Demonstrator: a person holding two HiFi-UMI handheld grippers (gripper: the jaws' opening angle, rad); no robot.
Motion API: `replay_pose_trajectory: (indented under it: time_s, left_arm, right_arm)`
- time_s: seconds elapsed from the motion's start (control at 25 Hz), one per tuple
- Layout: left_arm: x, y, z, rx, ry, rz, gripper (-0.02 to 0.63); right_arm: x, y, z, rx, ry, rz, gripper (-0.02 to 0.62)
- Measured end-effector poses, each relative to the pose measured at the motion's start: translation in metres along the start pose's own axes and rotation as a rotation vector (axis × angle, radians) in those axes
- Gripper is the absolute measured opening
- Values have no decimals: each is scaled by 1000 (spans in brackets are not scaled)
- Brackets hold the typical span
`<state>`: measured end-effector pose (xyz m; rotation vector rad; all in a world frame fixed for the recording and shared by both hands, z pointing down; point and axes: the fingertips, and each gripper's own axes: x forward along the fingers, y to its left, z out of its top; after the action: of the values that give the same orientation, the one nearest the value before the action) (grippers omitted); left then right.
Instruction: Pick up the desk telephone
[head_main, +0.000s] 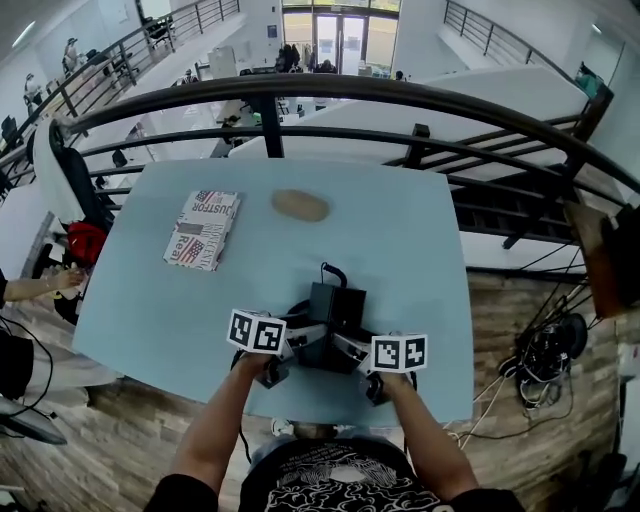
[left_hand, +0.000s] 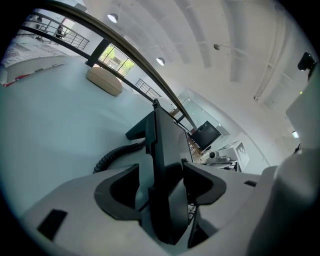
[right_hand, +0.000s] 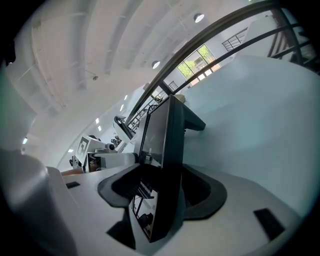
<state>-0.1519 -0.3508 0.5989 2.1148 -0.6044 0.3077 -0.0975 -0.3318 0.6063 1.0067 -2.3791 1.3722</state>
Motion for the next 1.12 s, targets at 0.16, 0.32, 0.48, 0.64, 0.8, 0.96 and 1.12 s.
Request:
replay_pose_trajectory:
  time_s: [0.16, 0.32, 0.48, 0.64, 0.8, 0.96, 1.12]
  left_arm:
    - [2, -5, 1, -8, 6, -49, 233]
    - [1, -10, 1, -35, -35, -70, 176]
    - [-1, -11, 1, -23, -59, -46, 170]
    - [-2, -11, 1, -42, -83, -34, 164]
    - [-1, -11, 2, -56, -101, -34, 163]
    - [-3, -12, 2, -85, -127, -41, 158]
    - [-2, -15, 3, -86, -135, -33, 155]
  right_arm:
    - [1, -1, 1, 1, -4, 3, 251]
    - [0, -1, 1, 9, -12, -2, 247]
    - [-1, 0, 1, 18, -25, -6, 244]
    - [-2, 1, 2, 23, -34, -7, 238]
    - [-3, 0, 4, 29, -38, 2, 232]
    - [-5, 2, 7, 34, -50, 17, 221]
    - [-8, 1, 8, 42, -56, 24, 218]
